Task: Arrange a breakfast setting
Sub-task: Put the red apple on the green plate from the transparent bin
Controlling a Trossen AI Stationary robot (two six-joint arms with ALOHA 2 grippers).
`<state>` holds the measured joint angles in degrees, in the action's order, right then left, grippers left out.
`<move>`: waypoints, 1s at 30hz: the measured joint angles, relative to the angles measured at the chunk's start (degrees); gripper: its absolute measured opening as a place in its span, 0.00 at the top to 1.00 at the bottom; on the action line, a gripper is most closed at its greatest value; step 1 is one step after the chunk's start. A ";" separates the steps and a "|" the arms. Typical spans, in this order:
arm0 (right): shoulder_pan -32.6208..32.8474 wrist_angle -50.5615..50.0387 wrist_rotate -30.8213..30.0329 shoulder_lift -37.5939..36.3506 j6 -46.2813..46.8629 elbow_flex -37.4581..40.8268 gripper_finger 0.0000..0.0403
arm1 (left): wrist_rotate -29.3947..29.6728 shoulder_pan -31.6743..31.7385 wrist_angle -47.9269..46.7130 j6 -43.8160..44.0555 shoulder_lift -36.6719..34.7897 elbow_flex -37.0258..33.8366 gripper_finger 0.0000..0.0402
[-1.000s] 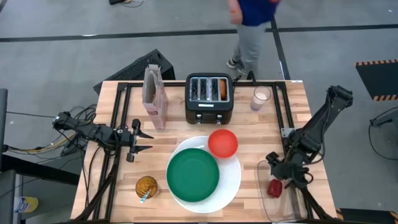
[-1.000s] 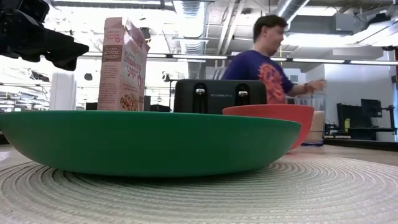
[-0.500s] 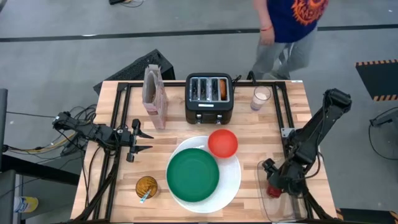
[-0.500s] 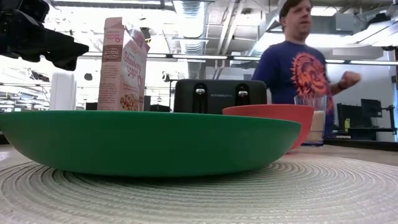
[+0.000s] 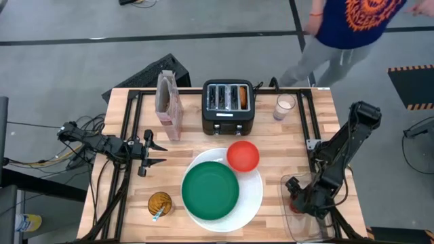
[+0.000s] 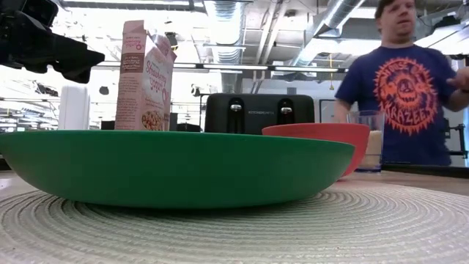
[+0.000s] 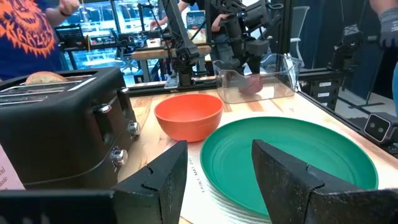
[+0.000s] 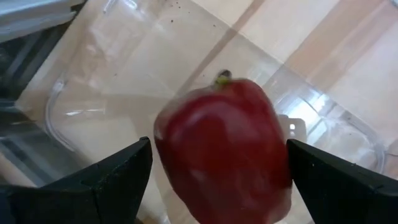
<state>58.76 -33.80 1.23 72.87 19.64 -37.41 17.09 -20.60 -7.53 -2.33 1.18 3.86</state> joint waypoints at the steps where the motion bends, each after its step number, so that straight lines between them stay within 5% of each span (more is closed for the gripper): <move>1: 0.00 0.08 -0.08 0.23 0.00 0.00 0.04 | 0.00 0.00 -0.01 -0.01 0.00 0.00 0.58; 14: -0.09 0.05 -0.38 1.84 2.40 -0.21 0.20 | -0.01 0.00 0.00 -0.01 0.01 0.00 0.58; 30: -3.17 -7.25 0.32 -13.11 5.88 -5.20 0.21 | 0.01 0.00 0.00 -0.02 0.01 0.00 0.58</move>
<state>55.59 -41.05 1.55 59.76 25.52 -42.61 17.10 -20.60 -7.53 -2.35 1.19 3.86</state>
